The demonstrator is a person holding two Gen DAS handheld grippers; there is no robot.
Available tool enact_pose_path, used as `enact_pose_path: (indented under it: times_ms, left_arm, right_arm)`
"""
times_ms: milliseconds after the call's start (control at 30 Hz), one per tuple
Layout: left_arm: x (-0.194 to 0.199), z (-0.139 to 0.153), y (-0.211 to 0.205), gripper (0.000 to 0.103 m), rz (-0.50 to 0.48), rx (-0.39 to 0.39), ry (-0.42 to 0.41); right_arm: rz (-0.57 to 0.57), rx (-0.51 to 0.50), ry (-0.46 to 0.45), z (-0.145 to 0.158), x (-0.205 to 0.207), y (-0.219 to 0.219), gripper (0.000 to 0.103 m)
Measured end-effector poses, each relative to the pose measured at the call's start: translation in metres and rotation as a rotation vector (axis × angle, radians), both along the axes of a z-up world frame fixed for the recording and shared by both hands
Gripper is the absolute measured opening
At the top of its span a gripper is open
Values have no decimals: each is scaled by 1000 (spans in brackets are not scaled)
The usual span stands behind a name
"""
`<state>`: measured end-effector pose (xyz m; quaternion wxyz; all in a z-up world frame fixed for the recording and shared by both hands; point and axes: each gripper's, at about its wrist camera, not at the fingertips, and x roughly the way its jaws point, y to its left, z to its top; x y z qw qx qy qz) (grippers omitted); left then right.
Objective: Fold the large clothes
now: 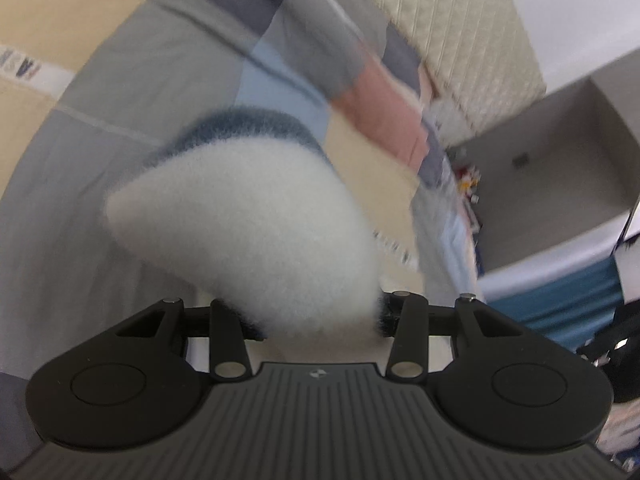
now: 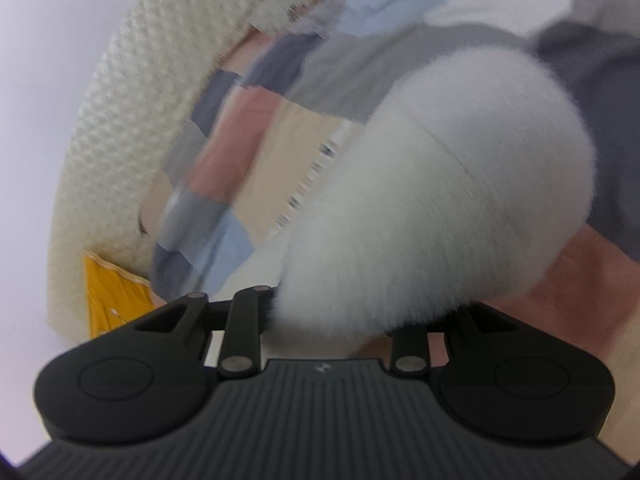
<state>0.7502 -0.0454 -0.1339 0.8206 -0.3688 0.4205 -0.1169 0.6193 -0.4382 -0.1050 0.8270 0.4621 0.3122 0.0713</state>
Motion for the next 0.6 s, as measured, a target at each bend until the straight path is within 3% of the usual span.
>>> enact_pose_path:
  times_ms: [133,400,500,600]
  left_arm:
    - [-17,-20,13,48,-62,3,-29]
    - [-46,-63,32,52,-101,-29,-12]
    - [-58,-65,35,52,-104,-47,-6]
    - [-64,-55,32,55,-134,-11,7]
  right_arm:
    - [60,-59,-4,-14,-18,8,35]
    - [54,-6,-9,-51,-45,12,38]
    - [41,0,-34,-57,-51,14,40]
    - [25,-15,-20,-50,-53,16,43]
